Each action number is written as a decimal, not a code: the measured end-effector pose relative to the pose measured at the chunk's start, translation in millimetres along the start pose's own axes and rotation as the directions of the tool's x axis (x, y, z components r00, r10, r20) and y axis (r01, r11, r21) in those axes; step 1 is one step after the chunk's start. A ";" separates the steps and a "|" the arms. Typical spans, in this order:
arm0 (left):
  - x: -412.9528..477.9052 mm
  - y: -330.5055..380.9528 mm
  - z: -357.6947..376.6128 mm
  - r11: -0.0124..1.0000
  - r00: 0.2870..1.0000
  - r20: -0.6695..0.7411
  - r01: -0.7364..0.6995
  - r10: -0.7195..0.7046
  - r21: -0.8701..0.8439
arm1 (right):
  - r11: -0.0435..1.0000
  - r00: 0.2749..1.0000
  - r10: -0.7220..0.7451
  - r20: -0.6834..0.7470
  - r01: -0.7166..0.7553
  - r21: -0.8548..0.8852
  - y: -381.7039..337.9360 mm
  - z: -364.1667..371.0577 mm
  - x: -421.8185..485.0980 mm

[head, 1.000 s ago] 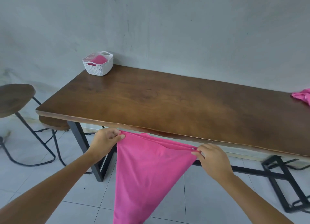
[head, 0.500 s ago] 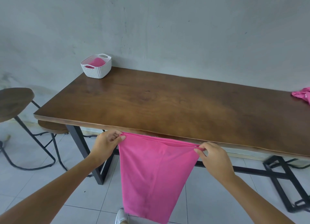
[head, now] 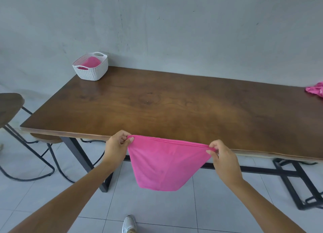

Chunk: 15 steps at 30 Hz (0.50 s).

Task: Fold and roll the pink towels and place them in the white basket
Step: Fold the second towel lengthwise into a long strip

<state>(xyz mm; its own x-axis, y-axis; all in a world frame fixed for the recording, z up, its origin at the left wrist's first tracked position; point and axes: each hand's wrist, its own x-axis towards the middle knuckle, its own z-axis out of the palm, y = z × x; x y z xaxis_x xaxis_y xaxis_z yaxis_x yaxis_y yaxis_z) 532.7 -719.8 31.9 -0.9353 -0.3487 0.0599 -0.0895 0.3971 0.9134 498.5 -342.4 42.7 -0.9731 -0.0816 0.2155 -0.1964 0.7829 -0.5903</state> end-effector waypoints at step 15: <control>87.1 -12.0 57.5 0.909 0.985 -0.162 0.019 0.054 0.417 | 0.911 0.883 0.411 -0.225 -0.410 0.054 11.7 67.9 97.3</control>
<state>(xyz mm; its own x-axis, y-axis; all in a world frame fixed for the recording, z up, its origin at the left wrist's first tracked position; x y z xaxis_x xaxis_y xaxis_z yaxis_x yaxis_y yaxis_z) 432.7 -706.1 3.1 -0.8711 -0.4597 0.1731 -0.2420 0.7083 0.6632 393.3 -383.0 3.9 -0.9131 0.3886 0.1232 0.2134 0.7132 -0.6676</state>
